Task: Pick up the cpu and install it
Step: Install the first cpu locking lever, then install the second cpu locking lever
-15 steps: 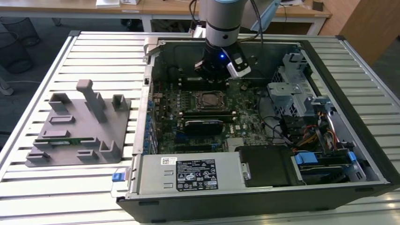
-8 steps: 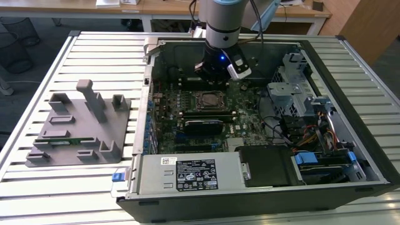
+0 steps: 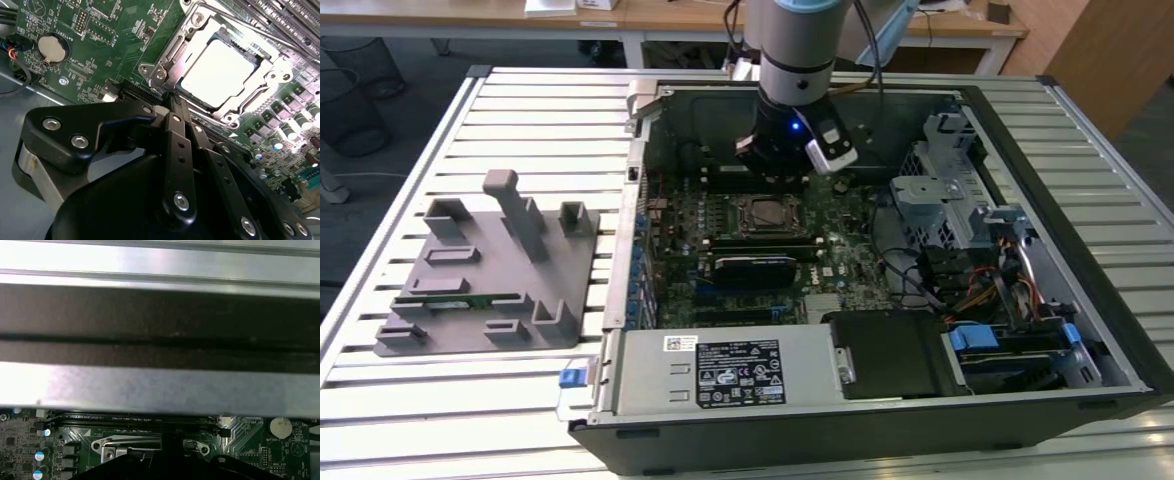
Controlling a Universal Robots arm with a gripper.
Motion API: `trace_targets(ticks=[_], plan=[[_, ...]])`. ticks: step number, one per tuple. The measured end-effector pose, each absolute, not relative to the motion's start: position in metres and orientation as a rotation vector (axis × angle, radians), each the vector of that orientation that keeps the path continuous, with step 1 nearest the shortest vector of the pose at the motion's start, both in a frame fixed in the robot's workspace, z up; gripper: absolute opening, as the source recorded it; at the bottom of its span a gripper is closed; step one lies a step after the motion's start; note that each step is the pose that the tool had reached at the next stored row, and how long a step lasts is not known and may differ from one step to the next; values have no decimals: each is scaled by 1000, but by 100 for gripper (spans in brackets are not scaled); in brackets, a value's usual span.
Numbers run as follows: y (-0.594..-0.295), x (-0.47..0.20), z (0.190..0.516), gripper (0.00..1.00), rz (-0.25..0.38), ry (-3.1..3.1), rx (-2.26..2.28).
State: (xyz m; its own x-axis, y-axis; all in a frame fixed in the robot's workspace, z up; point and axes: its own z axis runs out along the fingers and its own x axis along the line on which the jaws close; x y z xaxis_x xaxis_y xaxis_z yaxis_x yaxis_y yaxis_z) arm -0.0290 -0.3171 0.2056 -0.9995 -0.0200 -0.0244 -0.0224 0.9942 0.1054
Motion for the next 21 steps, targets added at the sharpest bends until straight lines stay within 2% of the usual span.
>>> trace_targets(ticks=[15,21], plan=[[-329,-29,206,11,165,3114,-33],[-329,-29,222,11,165,3114,-33]])
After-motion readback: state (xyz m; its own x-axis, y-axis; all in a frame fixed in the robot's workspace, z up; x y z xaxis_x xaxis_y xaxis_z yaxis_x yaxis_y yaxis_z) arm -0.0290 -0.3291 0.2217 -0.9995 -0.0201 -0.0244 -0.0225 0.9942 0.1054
